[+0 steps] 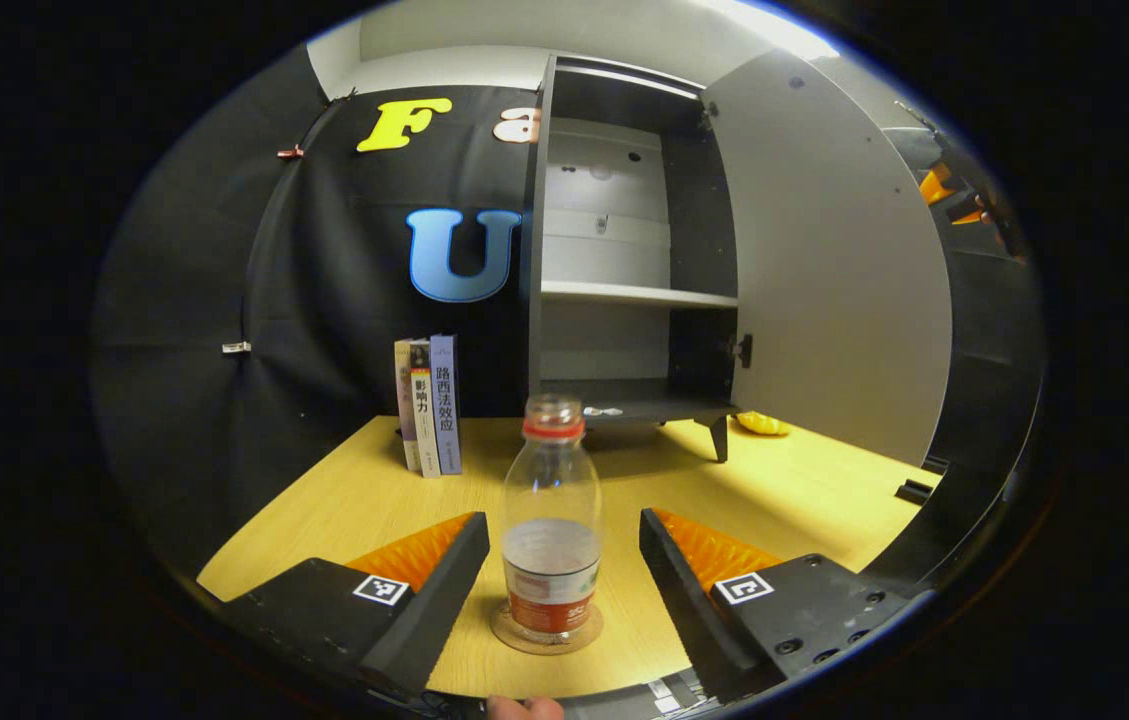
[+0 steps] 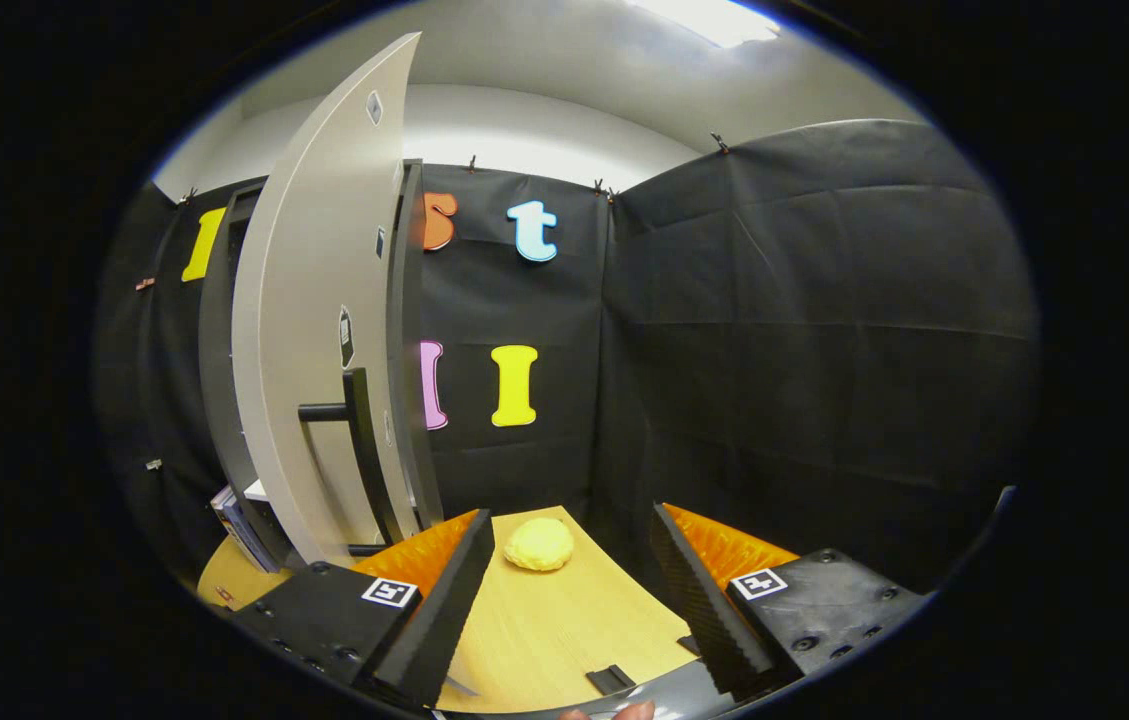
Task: Open the cabinet door with the right hand, grasp the bottle in the cabinet with the left hand and place it on the coaster, then close the cabinet door with the right hand.
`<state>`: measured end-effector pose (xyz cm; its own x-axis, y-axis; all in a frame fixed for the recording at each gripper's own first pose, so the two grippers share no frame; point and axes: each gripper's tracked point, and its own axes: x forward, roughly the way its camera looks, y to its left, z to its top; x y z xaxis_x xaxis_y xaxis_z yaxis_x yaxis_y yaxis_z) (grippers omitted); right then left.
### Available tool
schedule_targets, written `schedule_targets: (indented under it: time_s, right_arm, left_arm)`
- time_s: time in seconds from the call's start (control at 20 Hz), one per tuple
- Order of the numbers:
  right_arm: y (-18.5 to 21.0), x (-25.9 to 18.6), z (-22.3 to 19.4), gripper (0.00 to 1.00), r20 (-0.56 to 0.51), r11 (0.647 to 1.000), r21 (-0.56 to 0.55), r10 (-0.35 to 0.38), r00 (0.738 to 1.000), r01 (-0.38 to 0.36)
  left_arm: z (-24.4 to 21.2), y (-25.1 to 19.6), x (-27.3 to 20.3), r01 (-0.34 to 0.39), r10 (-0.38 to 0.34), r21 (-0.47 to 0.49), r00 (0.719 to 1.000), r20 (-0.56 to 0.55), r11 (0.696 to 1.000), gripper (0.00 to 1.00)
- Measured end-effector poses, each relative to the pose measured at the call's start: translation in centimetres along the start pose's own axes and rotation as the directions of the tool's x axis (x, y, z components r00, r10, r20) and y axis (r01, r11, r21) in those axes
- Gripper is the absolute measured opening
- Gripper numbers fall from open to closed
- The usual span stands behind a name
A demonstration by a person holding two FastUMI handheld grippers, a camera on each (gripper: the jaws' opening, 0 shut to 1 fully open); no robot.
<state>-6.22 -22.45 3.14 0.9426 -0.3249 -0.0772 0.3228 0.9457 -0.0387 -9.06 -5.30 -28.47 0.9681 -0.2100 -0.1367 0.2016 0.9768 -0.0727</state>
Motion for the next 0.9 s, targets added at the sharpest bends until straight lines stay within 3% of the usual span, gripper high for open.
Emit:
schedule_targets:
  time_s: [0.25, 0.5, 0.75, 0.9]
  right_arm:
    - [1.6, 1.4, 0.3, 0.98, 0.014, 0.997, -0.005, 0.074, 0.997, -0.074]
    - [0.8, 3.0, 0.2, 0.99, 0.017, 0.993, 0.035, 0.112, 0.994, -0.113]
    - [1.5, 4.3, 0.8, 0.97, 0.034, 0.978, 0.1, 0.18, 0.983, -0.182]
    - [3.3, 4.3, 1.3, 0.97, 0.034, 0.962, 0.132, 0.235, 0.972, -0.237]
  left_arm:
    - [8.5, -2.2, -1.0, -0.001, 0.002, -0.035, 1.0, 0.028, 0.999, 0.95]
    - [17.0, -2.0, -0.3, -0.093, 0.098, -0.079, 0.993, 0.062, 0.993, 0.95]
    - [23.5, -1.7, 1.2, -0.167, 0.169, -0.02, 0.982, 0.08, 0.986, 0.92]
    - [25.7, -2.1, 1.3, -0.174, 0.173, 0.0, 0.98, 0.103, 0.985, 0.95]
